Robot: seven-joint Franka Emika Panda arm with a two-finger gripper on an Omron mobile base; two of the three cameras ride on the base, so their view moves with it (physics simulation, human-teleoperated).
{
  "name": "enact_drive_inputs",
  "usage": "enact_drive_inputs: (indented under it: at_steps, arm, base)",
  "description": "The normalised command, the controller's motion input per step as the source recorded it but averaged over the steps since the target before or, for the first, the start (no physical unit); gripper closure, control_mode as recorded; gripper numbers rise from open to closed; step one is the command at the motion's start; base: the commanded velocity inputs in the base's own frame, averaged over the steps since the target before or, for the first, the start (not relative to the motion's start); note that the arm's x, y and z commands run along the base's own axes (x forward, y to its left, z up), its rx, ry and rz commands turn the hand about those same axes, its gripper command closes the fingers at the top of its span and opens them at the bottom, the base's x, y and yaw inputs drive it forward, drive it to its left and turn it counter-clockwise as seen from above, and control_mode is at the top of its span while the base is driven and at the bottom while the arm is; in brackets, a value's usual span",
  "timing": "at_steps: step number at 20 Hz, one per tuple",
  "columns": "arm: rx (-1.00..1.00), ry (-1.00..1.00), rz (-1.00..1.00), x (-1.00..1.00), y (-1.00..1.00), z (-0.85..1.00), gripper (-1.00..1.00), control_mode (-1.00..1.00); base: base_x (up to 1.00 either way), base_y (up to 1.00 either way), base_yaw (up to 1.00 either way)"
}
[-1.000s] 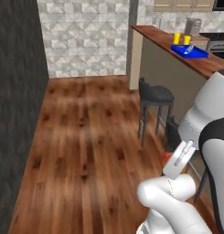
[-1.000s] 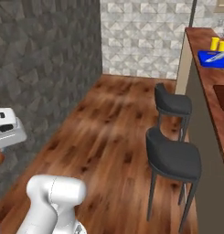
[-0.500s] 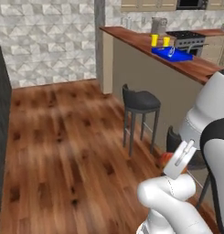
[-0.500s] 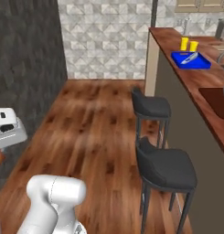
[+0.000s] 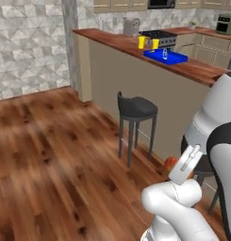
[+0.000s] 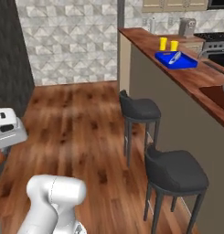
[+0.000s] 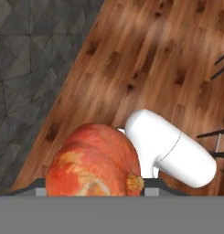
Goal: Gather the squash and lemon wedge from the fridge and place them on a tray on the dining counter. Then gather the steak and chicken drumstick from the fridge and place them on the other tray.
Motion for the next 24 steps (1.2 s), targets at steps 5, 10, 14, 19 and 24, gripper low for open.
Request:
enact_drive_inputs:
  at_steps: [5,10,14,19,24]
  arm:
    - [0.00,0.00,0.00,0.00,0.00,0.00,1.00,1.00]
    - [0.00,0.00,0.00,0.00,0.00,0.00,1.00,1.00]
    - [0.00,0.00,0.00,0.00,0.00,0.00,1.00,1.00]
    - [0.00,0.00,0.00,0.00,0.00,0.00,1.00,1.00]
    - [0.00,0.00,0.00,0.00,0.00,0.00,1.00,1.00]
  base:
    - [0.42,0.53,-0.35]
    - [0.42,0.42,-0.34]
    - [0.54,0.31,-0.32]
    - [0.59,0.51,-0.33]
    - [0.58,0.49,-0.32]
